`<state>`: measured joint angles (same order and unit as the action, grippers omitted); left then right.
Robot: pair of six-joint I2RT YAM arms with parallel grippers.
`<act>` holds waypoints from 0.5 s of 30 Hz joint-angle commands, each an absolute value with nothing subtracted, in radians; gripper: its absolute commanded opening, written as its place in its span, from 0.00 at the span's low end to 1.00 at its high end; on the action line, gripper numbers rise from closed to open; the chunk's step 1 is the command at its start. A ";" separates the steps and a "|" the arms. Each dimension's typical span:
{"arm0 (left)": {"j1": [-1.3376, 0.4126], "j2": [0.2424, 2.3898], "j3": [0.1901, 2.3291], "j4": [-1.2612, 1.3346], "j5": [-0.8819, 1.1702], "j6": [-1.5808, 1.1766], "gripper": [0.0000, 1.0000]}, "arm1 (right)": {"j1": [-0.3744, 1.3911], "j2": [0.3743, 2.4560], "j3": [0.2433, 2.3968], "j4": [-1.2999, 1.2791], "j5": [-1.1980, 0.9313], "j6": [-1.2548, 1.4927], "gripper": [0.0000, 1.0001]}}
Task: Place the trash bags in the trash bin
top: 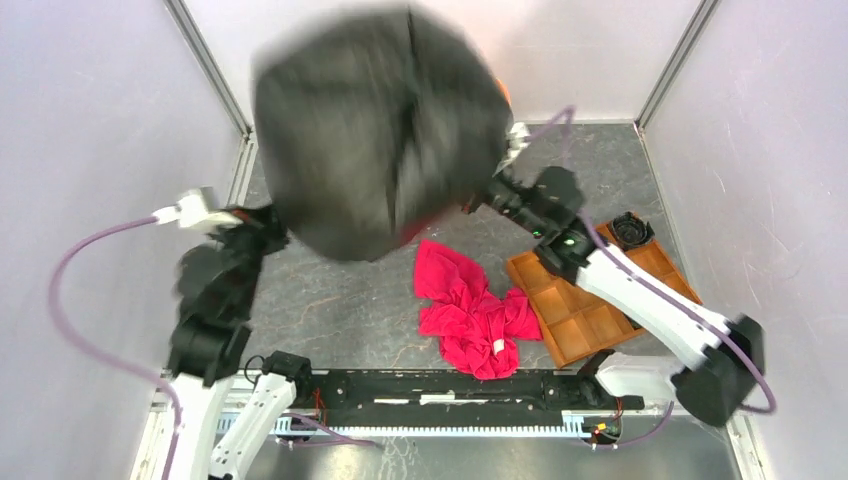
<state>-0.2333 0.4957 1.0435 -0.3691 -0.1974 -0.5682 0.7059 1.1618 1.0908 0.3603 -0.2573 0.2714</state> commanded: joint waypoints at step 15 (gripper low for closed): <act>-0.235 0.476 0.956 -0.708 -0.361 -0.656 0.02 | 0.710 1.256 0.855 0.133 -0.374 0.285 0.01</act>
